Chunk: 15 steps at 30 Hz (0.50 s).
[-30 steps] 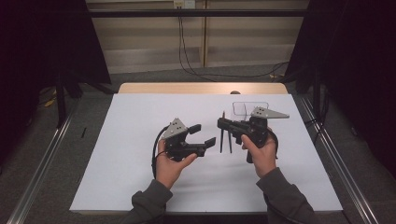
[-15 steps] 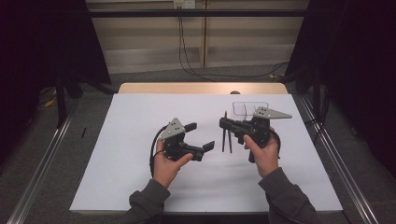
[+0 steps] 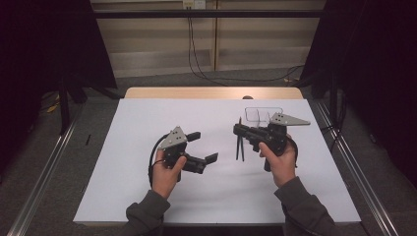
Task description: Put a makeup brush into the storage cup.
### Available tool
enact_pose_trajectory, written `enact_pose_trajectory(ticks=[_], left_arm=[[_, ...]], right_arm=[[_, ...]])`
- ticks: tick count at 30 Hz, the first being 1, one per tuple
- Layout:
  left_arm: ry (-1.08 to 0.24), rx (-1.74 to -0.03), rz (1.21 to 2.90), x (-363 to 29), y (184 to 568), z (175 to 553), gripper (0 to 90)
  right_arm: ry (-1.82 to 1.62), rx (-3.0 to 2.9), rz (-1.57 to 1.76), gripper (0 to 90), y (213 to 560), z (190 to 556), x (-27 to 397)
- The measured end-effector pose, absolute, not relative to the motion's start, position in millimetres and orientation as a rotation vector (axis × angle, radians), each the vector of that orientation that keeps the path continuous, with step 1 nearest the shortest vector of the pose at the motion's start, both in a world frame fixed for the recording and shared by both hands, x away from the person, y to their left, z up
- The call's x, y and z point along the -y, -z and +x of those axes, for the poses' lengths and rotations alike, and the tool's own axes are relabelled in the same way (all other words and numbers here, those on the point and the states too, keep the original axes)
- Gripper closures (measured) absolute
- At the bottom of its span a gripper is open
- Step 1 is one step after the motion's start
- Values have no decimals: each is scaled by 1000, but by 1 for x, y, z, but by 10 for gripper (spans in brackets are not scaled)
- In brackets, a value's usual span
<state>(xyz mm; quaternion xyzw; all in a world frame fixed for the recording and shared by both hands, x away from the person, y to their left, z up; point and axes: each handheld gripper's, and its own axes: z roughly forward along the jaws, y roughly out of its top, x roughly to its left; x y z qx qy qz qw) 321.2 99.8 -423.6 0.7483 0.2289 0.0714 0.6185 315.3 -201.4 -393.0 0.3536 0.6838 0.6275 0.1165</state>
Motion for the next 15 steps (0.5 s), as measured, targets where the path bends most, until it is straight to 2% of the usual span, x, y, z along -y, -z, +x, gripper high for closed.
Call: enact_pose_trajectory(ticks=[15], left_arm=[[-186,-536,1727,-127,425,314,0]], right_arm=[[-1828,-2003,1025,839,393,314,205]])
